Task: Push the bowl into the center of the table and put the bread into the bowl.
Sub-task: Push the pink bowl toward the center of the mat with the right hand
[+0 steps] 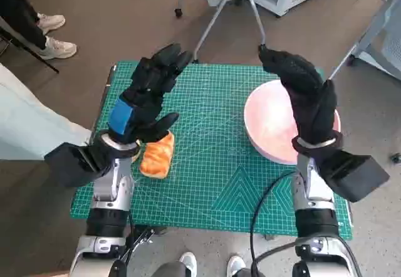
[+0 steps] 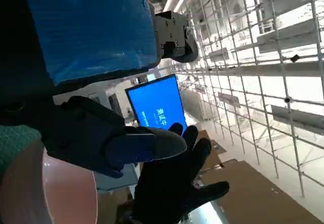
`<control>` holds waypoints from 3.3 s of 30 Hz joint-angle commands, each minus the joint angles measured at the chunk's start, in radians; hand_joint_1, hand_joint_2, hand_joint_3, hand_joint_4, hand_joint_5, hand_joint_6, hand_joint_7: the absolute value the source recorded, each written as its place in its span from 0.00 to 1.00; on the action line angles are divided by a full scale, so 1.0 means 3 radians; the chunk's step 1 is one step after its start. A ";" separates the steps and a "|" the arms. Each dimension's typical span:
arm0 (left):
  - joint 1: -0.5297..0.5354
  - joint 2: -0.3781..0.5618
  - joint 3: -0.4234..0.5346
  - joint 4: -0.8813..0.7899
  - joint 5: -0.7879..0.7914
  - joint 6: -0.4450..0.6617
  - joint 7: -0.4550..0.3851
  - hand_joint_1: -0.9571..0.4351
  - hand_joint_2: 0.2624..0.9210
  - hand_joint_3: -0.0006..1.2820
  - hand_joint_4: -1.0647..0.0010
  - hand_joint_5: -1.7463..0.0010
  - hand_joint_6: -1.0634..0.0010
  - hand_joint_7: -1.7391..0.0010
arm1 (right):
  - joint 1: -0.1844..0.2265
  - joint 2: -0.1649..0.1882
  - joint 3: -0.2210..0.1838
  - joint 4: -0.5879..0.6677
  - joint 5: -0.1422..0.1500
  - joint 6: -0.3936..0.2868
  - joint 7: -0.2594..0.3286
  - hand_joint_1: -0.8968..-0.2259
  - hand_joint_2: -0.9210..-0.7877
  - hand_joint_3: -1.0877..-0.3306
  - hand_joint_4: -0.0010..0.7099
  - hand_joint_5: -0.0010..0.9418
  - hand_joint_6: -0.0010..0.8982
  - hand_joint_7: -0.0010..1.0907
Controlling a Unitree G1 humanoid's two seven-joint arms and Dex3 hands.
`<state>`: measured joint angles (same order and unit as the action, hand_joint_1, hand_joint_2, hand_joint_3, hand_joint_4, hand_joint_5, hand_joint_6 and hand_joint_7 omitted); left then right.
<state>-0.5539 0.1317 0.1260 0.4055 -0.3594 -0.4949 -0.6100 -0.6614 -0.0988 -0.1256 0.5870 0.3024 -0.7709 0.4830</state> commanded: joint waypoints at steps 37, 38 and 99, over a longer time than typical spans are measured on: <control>-0.0059 0.0005 0.0000 -0.0110 -0.0049 0.0095 -0.0060 0.27 1.00 0.35 1.00 0.82 1.00 0.72 | 0.0217 -0.0064 -0.0061 -0.0088 0.0045 0.0126 0.0012 0.33 0.00 0.42 0.29 0.00 0.02 0.54; -0.0058 0.0005 -0.0001 -0.0112 -0.0046 0.0095 -0.0058 0.27 1.00 0.35 1.00 0.82 1.00 0.72 | 0.0222 -0.0087 -0.0086 -0.0080 0.0069 0.0125 0.0024 0.33 0.00 0.42 0.29 0.00 0.02 0.54; 0.0034 0.0147 0.0083 -0.0087 0.0022 -0.0039 0.0045 0.28 1.00 0.36 1.00 0.81 1.00 0.72 | -0.0389 -0.0705 -0.1246 0.2468 0.0030 0.1203 -0.0912 0.53 0.00 0.24 0.19 0.02 0.20 0.19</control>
<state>-0.5557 0.1610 0.1428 0.4028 -0.3533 -0.5091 -0.5993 -0.7724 -0.3253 -0.4924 1.3099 0.3115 -0.4531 0.2170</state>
